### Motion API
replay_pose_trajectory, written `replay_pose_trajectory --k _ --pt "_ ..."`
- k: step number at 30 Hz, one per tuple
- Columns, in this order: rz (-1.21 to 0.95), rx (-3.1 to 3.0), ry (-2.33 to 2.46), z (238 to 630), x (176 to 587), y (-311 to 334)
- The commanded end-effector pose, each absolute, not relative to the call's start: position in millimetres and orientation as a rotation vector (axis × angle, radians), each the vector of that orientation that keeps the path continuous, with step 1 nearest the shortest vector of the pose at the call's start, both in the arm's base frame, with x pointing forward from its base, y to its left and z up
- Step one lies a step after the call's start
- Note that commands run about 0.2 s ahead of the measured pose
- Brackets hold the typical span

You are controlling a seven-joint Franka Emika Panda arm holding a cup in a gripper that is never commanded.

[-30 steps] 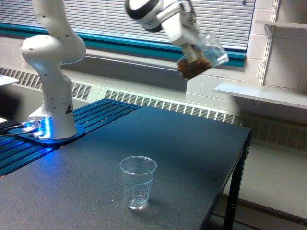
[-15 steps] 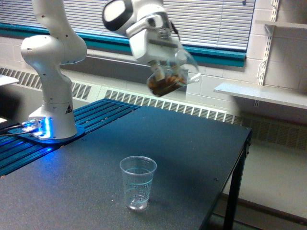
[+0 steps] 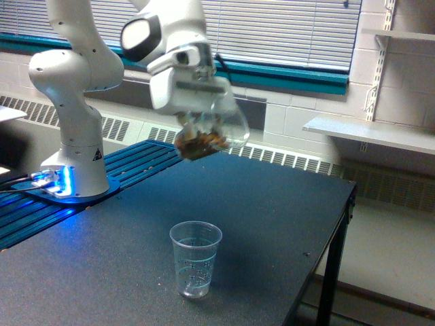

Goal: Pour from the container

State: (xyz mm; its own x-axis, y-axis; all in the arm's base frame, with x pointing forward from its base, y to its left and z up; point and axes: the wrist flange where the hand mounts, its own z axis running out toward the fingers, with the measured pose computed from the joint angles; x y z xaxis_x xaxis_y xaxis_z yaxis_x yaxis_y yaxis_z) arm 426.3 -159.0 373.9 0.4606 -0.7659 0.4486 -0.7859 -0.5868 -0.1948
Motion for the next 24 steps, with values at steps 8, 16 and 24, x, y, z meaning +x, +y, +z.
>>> replay_pose_trajectory --k 8,16,24 --pt "0.7 2.527 -1.582 345.8 386.9 -181.7" --pt "0.662 2.453 -1.595 339.1 381.1 -197.4" --pt "0.6 2.458 -1.578 327.7 387.9 -200.2"
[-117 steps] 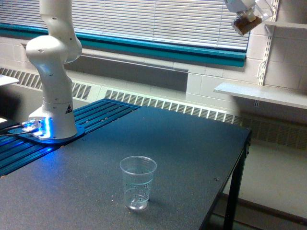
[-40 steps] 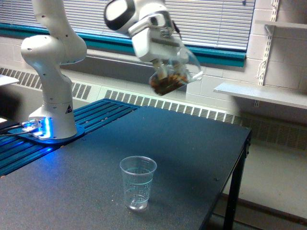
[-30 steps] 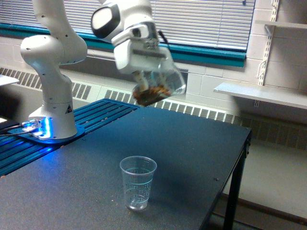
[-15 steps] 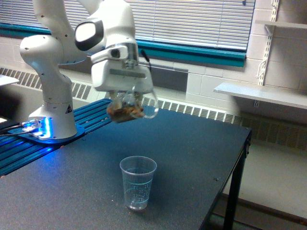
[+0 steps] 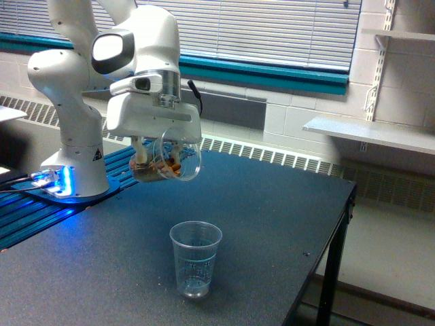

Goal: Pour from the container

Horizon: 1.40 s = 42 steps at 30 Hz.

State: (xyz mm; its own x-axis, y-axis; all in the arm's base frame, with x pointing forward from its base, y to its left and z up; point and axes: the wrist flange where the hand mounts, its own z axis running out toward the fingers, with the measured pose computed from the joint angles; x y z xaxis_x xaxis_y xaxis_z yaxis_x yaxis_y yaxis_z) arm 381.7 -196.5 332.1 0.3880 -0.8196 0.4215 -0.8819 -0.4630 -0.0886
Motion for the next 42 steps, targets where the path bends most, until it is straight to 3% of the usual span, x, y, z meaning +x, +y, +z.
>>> replay_pose_trajectory --k 1,42 --pt "0.592 2.461 -1.571 326.6 389.3 -200.3" --pt "0.371 2.463 -1.252 296.9 409.3 -202.2"
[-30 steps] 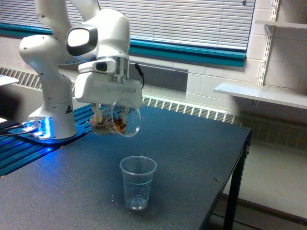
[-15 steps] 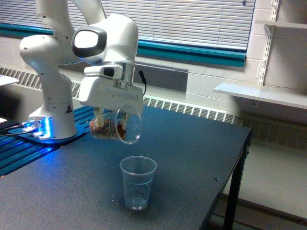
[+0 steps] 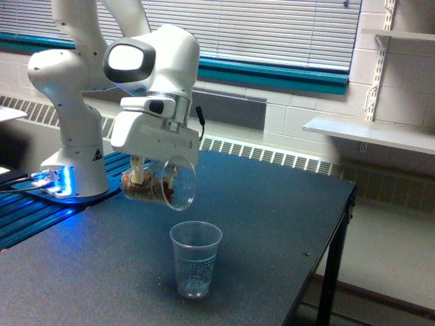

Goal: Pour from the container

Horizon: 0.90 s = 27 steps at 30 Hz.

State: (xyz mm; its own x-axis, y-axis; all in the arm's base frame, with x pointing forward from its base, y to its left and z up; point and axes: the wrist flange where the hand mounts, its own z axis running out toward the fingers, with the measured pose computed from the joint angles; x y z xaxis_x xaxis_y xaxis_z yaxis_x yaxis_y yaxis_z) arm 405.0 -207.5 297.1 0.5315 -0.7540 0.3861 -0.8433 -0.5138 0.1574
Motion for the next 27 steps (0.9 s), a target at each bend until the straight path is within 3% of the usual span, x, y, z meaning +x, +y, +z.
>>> replay_pose_trajectory --k 1,27 --pt "0.37 2.464 -1.244 296.8 409.9 -201.4" --pt "0.307 2.442 -1.091 295.9 426.8 -190.4"
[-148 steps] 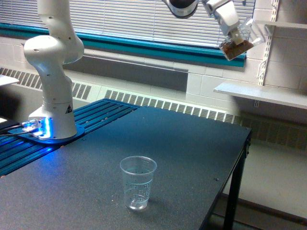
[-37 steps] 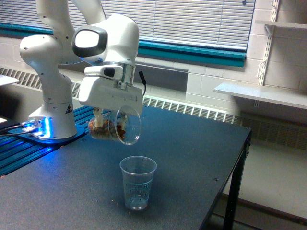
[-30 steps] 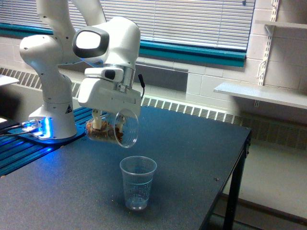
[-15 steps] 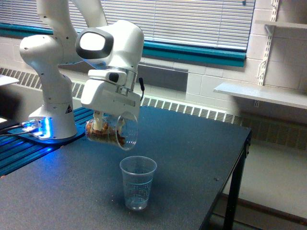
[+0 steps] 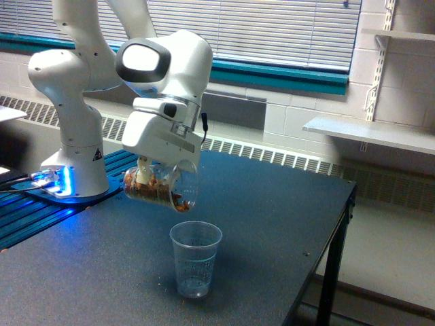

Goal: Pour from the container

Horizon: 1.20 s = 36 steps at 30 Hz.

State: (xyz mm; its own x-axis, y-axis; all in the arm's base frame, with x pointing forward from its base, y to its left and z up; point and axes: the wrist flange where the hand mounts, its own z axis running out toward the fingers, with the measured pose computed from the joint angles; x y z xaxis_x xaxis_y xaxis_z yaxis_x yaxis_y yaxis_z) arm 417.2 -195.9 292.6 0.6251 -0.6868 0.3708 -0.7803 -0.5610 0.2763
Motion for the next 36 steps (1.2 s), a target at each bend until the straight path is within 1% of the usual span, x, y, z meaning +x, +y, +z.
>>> replay_pose_trajectory --k 1,36 --pt "0.306 2.441 -1.085 295.9 427.7 -189.8" --pt "0.227 2.371 -0.964 286.2 431.8 -177.0"
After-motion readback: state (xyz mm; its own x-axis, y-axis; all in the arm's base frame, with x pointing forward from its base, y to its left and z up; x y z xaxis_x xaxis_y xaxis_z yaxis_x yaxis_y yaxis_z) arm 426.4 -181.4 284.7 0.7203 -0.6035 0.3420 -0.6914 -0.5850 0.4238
